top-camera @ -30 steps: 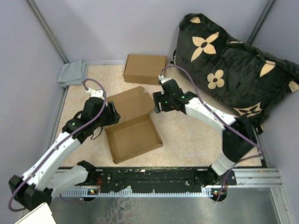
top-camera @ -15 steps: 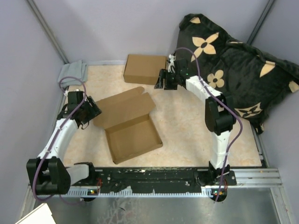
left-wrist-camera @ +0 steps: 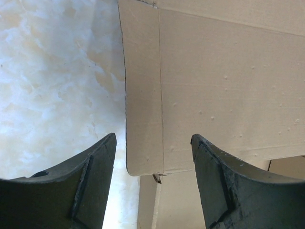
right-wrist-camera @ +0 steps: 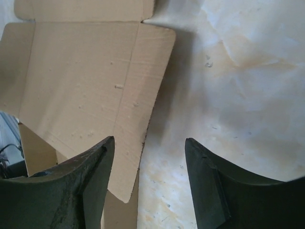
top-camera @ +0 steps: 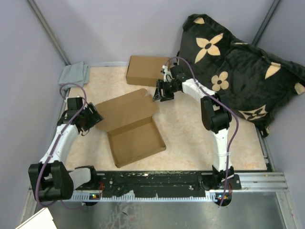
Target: Fold the paper box
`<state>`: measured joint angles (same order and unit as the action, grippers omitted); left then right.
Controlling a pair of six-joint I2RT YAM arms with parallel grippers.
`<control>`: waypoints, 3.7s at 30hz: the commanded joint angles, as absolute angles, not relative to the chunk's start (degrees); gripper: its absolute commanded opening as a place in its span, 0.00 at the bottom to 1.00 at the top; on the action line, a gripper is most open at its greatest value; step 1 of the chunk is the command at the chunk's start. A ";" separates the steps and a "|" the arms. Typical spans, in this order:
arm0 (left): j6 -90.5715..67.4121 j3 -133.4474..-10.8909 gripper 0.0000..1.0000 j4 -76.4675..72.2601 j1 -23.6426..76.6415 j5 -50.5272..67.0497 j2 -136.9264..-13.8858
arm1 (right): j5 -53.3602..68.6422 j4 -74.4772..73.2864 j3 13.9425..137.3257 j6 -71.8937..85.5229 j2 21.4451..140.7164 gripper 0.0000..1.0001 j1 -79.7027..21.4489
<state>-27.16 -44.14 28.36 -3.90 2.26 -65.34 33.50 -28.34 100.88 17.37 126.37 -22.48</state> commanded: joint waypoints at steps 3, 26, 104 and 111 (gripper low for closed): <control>-26.55 -43.29 0.71 25.13 -4.48 5.59 -67.66 | 37.28 -29.33 102.21 14.87 126.48 0.53 -25.15; -23.27 -47.65 0.41 22.16 -3.00 19.89 -78.51 | 20.13 -26.43 79.84 13.55 105.52 0.00 -28.13; -2.56 -56.25 0.45 10.57 18.54 -0.73 -65.80 | -6.11 -1.73 61.96 7.24 77.08 0.00 -29.88; -3.27 -57.39 0.15 10.40 18.63 2.53 -67.58 | -3.82 -5.52 63.46 8.03 77.50 0.09 -29.88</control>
